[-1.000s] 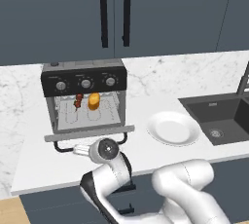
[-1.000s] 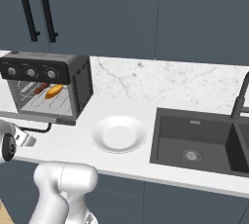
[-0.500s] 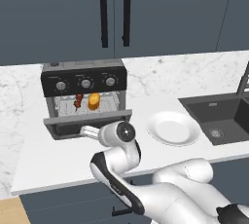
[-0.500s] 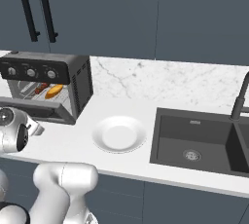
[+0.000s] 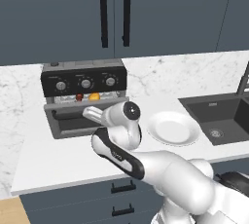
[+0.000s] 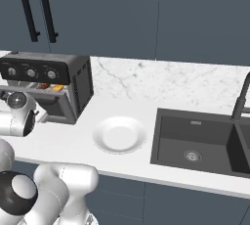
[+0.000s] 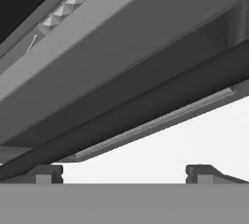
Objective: Pick up the kebab skewer and baguette bread, and place them inside the toaster oven. Close the toaster oven door and start by setting the timer.
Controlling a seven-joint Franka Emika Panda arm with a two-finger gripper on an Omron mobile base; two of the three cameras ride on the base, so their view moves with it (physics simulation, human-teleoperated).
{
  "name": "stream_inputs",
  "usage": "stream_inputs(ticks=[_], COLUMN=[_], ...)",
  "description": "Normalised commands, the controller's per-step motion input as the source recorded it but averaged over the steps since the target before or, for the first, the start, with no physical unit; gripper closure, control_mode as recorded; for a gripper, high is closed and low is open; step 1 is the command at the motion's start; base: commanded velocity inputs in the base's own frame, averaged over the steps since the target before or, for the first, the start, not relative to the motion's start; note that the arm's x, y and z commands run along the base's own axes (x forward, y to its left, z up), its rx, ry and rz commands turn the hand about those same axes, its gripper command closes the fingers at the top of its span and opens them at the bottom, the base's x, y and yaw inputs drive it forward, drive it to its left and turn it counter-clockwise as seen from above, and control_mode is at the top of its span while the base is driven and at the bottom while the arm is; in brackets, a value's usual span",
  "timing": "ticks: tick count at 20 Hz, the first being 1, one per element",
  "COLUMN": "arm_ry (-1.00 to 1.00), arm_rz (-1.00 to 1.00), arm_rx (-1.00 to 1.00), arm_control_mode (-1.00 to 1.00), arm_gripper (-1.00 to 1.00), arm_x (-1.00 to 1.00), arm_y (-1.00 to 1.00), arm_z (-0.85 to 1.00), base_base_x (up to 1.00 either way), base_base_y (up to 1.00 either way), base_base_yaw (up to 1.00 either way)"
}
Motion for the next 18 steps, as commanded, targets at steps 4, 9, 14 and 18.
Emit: stream_inputs(ticks=[4,9,14,18], arm_ry=[0.01,0.03,0.02,0.04], arm_rz=[0.00,0.00,-0.02,-0.04], arm_rx=[0.02,0.00,0.00,0.00], arm_control_mode=[-1.00,-1.00,-1.00,-1.00], arm_gripper=[-1.00,-1.00,-1.00,-1.00], arm_x=[0.34,0.24,0.42,0.35], arm_y=[0.00,0.00,0.00,0.00], arm_z=[0.11,0.00,0.00,0.00], base_base_x=[0.00,0.00,0.00,0.00], base_base_y=[0.00,0.00,0.00,0.00], base_base_yaw=[0.00,0.00,0.00,0.00])
